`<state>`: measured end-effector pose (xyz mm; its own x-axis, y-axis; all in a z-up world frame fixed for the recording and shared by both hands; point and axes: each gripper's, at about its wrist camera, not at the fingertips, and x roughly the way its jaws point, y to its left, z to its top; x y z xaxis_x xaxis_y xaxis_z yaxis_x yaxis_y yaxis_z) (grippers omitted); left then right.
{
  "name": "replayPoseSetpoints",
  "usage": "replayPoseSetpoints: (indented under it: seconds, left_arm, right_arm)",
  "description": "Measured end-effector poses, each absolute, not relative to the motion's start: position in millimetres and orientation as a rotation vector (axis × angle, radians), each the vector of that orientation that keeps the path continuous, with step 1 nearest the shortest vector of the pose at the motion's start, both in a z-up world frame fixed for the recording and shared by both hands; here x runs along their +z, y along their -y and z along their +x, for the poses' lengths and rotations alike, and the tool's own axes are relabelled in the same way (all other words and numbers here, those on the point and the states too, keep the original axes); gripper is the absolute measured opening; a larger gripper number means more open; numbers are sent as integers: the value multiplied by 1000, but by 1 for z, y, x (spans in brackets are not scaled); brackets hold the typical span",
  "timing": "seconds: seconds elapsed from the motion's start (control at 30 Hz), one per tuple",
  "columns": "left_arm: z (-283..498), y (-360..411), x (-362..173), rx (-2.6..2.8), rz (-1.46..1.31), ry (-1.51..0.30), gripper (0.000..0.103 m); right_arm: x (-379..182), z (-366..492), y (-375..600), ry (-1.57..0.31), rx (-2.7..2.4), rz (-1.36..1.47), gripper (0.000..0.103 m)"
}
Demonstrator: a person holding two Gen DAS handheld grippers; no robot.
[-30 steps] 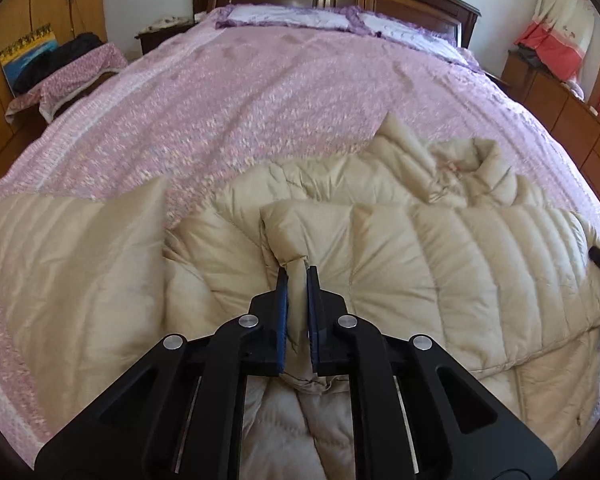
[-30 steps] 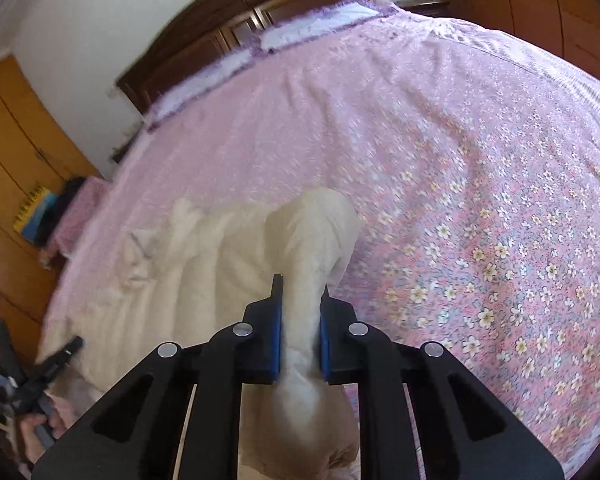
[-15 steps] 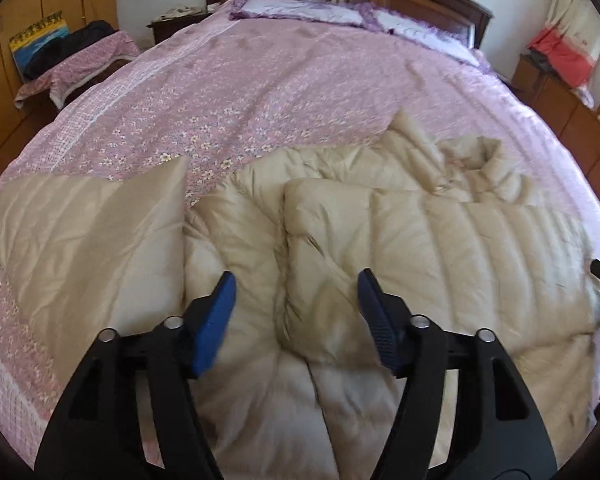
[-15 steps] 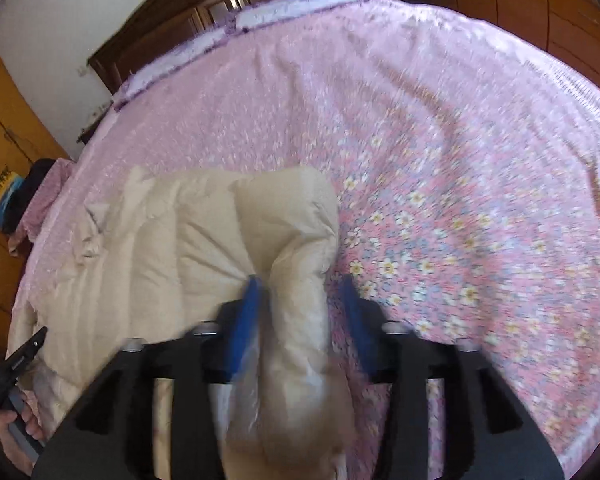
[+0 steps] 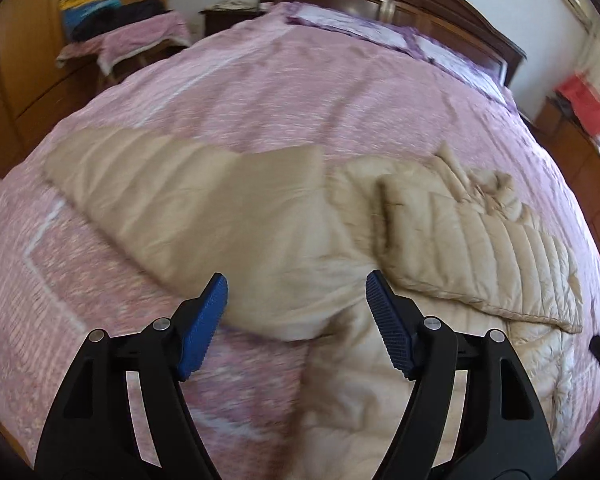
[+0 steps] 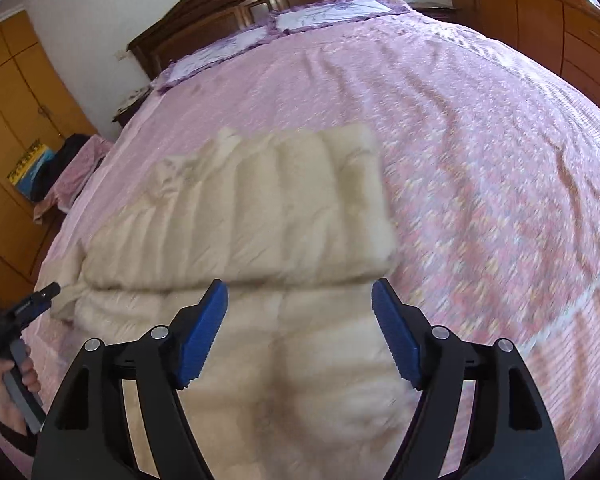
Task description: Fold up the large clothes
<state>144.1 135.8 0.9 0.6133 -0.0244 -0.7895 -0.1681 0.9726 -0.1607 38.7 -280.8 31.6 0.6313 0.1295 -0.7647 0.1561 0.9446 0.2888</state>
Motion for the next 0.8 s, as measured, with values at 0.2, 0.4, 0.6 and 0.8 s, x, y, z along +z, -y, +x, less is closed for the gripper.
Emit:
replayPoseSetpoints:
  seconds: [0.2, 0.4, 0.6, 0.8]
  left_arm:
    - [139, -194, -10, 180, -295, -895, 74]
    - [144, -244, -31, 224, -361, -880, 75]
    - [169, -279, -52, 276, -408, -895, 76]
    - [200, -304, -73, 301, -506, -932, 81]
  right_arm:
    - [19, 24, 244, -920, 9, 352, 77]
    - [9, 5, 226, -978, -22, 374, 77]
    - [15, -1, 214, -965, -50, 305, 77]
    - [10, 3, 209, -973, -59, 291, 77]
